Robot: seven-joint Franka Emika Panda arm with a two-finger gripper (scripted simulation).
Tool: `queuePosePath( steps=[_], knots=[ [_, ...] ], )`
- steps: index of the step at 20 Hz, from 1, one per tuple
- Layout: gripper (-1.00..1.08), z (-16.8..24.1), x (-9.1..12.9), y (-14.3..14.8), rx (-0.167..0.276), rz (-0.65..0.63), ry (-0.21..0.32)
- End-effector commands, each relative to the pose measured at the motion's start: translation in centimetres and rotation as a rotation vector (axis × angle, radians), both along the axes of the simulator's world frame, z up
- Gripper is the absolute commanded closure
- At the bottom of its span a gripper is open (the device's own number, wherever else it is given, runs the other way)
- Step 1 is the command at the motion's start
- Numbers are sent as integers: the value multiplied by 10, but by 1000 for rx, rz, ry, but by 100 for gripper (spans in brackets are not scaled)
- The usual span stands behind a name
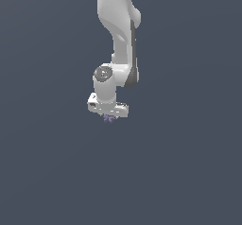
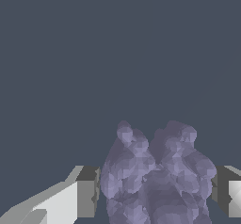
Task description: Pick up the object and move it to a goal position.
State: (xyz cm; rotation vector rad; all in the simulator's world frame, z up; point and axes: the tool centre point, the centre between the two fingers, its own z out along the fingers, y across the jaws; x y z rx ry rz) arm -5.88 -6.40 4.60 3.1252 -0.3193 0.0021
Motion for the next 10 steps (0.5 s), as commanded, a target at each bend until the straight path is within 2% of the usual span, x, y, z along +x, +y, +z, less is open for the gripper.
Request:
queuePosePath(
  steps=[1,10],
  knots=[
    [108,3,0,3,0,1,0],
    [108,38,-6,45,0,1,0]
  ],
)
